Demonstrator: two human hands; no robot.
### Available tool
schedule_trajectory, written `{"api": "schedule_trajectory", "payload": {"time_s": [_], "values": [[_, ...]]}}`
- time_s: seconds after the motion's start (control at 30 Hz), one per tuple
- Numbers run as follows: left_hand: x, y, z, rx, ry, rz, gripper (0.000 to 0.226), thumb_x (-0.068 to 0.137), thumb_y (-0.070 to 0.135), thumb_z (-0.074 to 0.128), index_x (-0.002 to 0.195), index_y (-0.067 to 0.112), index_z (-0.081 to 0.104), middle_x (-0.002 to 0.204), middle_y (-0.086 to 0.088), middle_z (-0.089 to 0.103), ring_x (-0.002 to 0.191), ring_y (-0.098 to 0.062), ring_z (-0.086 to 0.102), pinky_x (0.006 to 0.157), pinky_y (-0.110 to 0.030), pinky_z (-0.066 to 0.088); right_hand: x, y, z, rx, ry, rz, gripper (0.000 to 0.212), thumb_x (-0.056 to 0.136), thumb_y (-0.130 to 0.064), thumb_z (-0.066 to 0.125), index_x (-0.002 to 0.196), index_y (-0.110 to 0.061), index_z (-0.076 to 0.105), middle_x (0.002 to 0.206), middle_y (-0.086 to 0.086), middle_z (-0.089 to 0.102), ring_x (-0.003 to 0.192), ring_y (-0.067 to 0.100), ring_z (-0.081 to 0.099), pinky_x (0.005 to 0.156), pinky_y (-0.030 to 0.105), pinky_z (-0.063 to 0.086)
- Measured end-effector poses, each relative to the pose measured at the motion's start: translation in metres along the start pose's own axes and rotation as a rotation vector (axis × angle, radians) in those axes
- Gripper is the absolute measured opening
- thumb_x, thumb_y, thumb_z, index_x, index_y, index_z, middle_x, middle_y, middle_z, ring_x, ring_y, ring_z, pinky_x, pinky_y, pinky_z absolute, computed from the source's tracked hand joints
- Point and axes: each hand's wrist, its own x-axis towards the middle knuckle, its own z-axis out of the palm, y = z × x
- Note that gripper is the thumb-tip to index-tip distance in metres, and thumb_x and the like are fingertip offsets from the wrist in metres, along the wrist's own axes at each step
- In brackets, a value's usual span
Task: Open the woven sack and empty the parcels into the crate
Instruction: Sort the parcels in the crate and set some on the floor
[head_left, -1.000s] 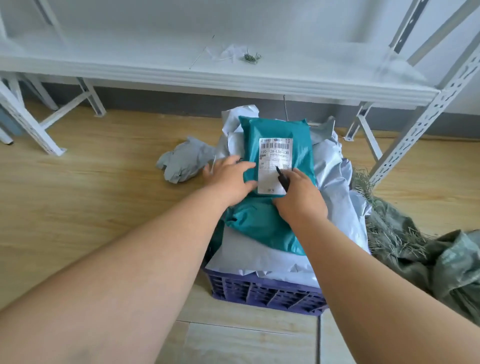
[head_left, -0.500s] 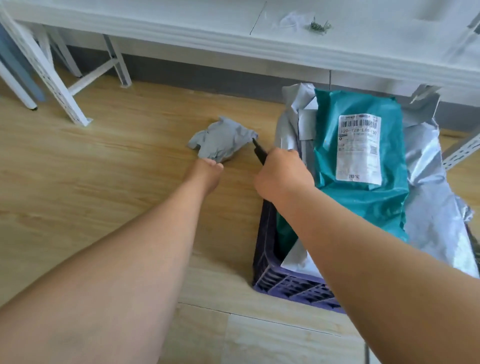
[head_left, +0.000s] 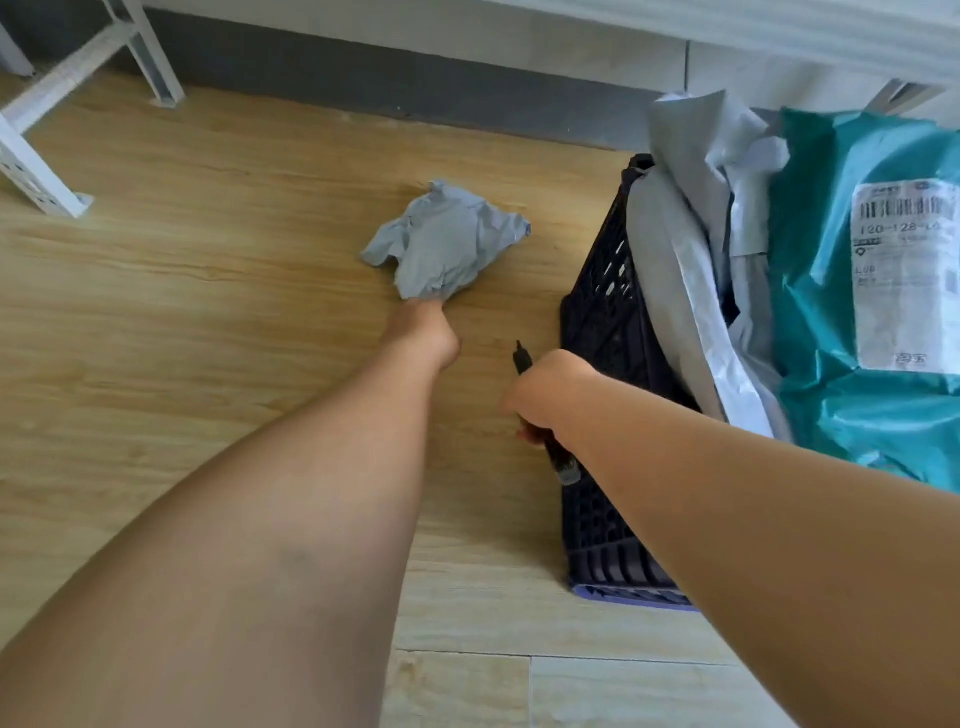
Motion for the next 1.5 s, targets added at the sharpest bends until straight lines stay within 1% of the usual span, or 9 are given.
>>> {"api": "schedule_trajectory", "payload": {"time_s": [0.13,0.23,0.53,0.87,1.03,1.13,1.23,1.3,1.5], "values": [[0.032,-0.016,0.016,0.076,-0.011,0.027,0.056,0.091,0.022,0.057,0.144,0.025,0.039,0.15,-0.002,0.033,0.131,-0.028,0.04,0.102,-0.036,0.039,0.019,0.016,0.011,0.167,0.011,0.11,0.036,0.087,0.002,0.056,0.124,0.006,0.055,0.069,0.01,0.054,0.055,0.018,0.051,0.052,0.027,0.047],[0.054,-0.023,0.024,0.141,-0.029,0.062,0.06,0.092,0.024,0.055,0.147,0.026,0.031,0.159,0.002,0.013,0.14,-0.028,0.024,0.108,-0.038,0.032,0.031,0.02,0.019,0.233,0.068,0.134,0.056,0.088,0.002,0.053,0.138,-0.021,0.042,0.08,0.016,0.062,0.054,0.022,0.052,0.05,0.029,0.044],[0.102,-0.025,0.047,0.157,-0.133,0.031,0.077,0.087,0.033,0.06,0.152,0.026,0.02,0.16,-0.001,-0.011,0.146,-0.031,0.001,0.117,-0.044,0.017,0.043,0.012,0.03,0.281,0.144,0.058,0.059,0.087,-0.008,0.054,0.14,-0.029,0.04,0.107,0.013,0.065,0.097,0.032,0.066,0.082,0.045,0.058],[0.068,-0.023,0.057,0.154,-0.11,-0.008,0.066,0.09,0.023,0.055,0.149,0.011,0.027,0.15,-0.004,0.024,0.138,-0.028,0.023,0.114,-0.039,0.02,0.046,0.01,0.033,0.323,0.219,0.038,0.06,0.085,-0.008,0.056,0.14,-0.027,0.039,0.109,0.011,0.063,0.096,0.028,0.066,0.083,0.045,0.058],[-0.042,-0.054,0.091,-0.06,0.368,0.227,0.023,0.09,0.031,0.055,0.085,0.013,0.068,0.091,-0.004,0.061,0.094,-0.025,0.057,0.085,-0.035,0.04,0.035,0.019,0.042,0.243,0.251,0.077,0.049,0.085,-0.009,0.056,0.13,-0.023,0.045,0.105,0.01,0.062,0.094,0.03,0.066,0.081,0.046,0.058],[-0.068,-0.067,0.102,-0.181,0.53,0.359,0.03,0.081,0.04,0.067,0.091,0.012,0.062,0.096,-0.007,0.058,0.098,-0.028,0.055,0.087,-0.035,0.044,0.035,0.029,0.049,0.162,0.266,0.115,0.036,0.081,-0.012,0.059,0.117,-0.006,0.056,0.109,0.018,0.065,0.099,0.035,0.066,0.086,0.048,0.056],[-0.067,-0.059,0.102,0.032,0.295,0.242,0.077,0.073,0.054,0.068,0.139,0.026,0.038,0.149,-0.014,0.025,0.139,-0.038,0.024,0.104,-0.053,0.034,0.032,0.039,0.055,0.132,0.274,0.122,0.036,0.078,-0.014,0.061,0.112,-0.001,0.061,0.11,0.02,0.066,0.102,0.036,0.065,0.087,0.048,0.056],[-0.063,-0.056,0.1,0.179,0.102,0.217,0.077,0.079,0.043,0.069,0.144,0.038,0.027,0.158,-0.008,-0.004,0.143,-0.039,0.009,0.102,-0.056,0.035,0.025,0.044,0.055,0.143,0.272,0.107,0.039,0.076,-0.014,0.059,0.112,-0.001,0.059,0.11,0.021,0.066,0.101,0.037,0.066,0.086,0.049,0.056],[-0.071,-0.075,0.075,0.167,0.182,0.176,0.026,0.087,0.016,0.061,0.112,0.018,0.057,0.131,-0.014,0.036,0.101,-0.034,0.049,0.069,-0.036,0.04,-0.012,0.047,0.036,0.18,0.266,-0.033,0.037,0.087,-0.008,0.054,0.122,-0.015,0.045,0.104,0.014,0.064,0.094,0.031,0.066,0.07,0.037,0.056]]}}
